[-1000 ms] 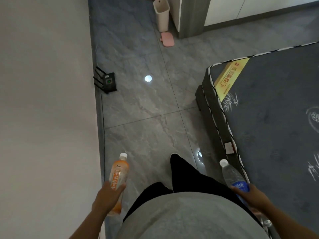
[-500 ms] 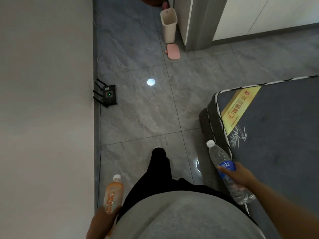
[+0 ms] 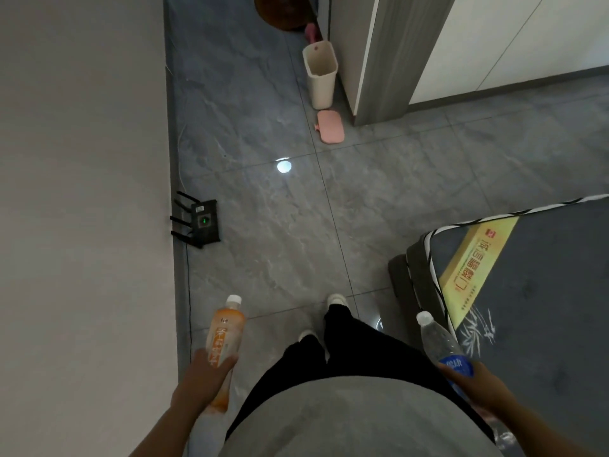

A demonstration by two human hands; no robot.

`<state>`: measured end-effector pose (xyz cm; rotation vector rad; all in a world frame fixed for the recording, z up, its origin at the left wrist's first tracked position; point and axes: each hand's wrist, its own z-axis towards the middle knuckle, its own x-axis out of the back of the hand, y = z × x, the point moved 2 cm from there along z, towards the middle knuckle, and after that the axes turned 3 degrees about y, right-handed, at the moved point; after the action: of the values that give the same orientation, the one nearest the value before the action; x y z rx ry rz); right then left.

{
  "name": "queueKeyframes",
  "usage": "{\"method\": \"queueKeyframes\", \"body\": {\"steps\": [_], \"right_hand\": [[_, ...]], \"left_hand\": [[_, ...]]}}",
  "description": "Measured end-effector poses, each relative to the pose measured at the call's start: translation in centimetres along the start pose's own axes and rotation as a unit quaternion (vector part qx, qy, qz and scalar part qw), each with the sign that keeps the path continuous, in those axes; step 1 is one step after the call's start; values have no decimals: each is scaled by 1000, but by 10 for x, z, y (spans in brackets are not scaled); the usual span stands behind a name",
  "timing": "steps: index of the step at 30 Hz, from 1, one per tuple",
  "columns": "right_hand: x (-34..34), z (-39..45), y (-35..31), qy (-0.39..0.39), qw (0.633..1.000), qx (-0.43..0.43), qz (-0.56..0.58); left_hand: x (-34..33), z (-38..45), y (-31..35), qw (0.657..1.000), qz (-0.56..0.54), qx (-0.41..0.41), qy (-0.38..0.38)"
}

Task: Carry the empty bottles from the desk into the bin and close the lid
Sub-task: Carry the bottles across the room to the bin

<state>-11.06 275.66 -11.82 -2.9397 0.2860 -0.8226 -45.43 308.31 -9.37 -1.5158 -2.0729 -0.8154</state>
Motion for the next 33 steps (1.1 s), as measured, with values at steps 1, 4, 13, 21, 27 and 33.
{"method": "queueKeyframes", "body": {"steps": [1, 4, 13, 21, 27, 33], "right_hand": [[6, 6, -11, -1, 1000, -7, -2], [31, 28, -51, -4, 1000, 1, 1], [102, 73, -213, 37, 993, 104, -40], [104, 100, -327, 29, 989, 135, -54], [96, 111, -359, 19, 997, 55, -56], [99, 120, -402, 13, 999, 18, -25]], "left_hand": [[4, 9, 14, 1000, 4, -4, 1], [11, 29, 51, 1000, -13, -17, 7], [20, 54, 97, 996, -44, 81, -2], [69, 121, 132, 986, -81, 142, -10], [126, 181, 185, 995, -45, 93, -10], [182, 251, 266, 999, -27, 37, 13]]}}
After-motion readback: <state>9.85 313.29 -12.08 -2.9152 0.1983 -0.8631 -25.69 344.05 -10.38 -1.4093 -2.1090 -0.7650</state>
